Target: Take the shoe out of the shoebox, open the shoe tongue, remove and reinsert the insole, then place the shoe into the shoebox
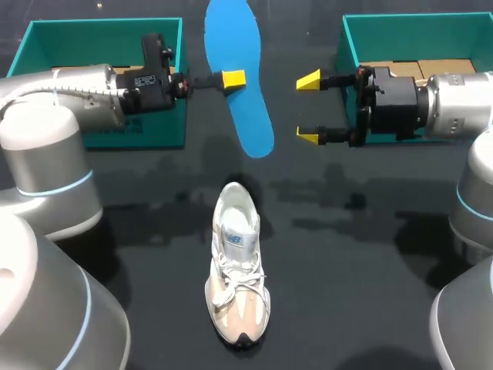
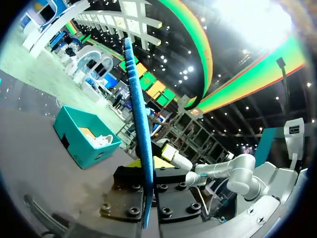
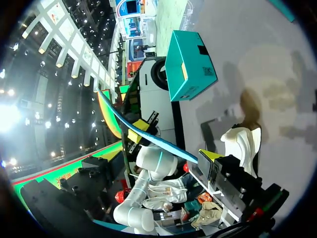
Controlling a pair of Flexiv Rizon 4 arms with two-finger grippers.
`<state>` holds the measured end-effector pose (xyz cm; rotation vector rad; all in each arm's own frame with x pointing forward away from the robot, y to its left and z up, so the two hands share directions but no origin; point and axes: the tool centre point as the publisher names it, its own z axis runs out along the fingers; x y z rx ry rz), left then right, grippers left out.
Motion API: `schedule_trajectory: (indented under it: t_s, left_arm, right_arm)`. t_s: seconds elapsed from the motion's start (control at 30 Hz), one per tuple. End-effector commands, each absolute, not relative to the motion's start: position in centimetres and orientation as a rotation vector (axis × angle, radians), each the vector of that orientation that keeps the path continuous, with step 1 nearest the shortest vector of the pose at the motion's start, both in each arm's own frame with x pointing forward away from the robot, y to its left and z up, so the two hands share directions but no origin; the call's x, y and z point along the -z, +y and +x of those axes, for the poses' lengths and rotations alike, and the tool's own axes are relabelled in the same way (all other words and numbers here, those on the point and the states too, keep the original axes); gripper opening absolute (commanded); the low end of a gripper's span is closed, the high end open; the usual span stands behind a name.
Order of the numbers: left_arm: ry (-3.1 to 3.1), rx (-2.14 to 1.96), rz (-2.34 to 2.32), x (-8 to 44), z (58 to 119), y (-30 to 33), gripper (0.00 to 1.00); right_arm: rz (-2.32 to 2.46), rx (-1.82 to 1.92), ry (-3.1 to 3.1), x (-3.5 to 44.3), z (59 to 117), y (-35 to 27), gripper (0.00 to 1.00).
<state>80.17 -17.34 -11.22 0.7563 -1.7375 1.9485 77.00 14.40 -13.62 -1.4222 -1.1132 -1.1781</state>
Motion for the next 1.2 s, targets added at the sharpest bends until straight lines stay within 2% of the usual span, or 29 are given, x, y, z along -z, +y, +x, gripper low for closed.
schedule_trajectory:
  t_s: [0.03, 0.23, 0.67, 0.87, 1.2]
  left_arm:
    - [-2.027, -2.208, 0.126, 11.5, 80.4, -16.0, 0.00]
    - [-2.197, -2.292, -0.070, 11.4, 81.0, -15.1, 0.00]
    - [-2.197, -2.292, -0.070, 11.4, 81.0, -15.1, 0.00]
    - [-2.424, -2.447, -0.425, 11.2, 79.9, -15.2, 0.00]
    - [-2.456, -2.571, -0.881, 12.2, 79.4, -16.0, 0.00]
  right_arm:
    - [-1.427, 1.177, -1.113, 13.6, 77.0, 14.6, 1.00]
    - [-1.427, 1.177, -1.113, 13.6, 77.0, 14.6, 1.00]
    - [-1.427, 1.177, -1.113, 13.6, 77.0, 14.6, 1.00]
    - [-1.427, 1.177, -1.113, 13.6, 77.0, 14.6, 1.00]
    - [-1.427, 1.177, -1.113, 13.6, 77.0, 14.6, 1.00]
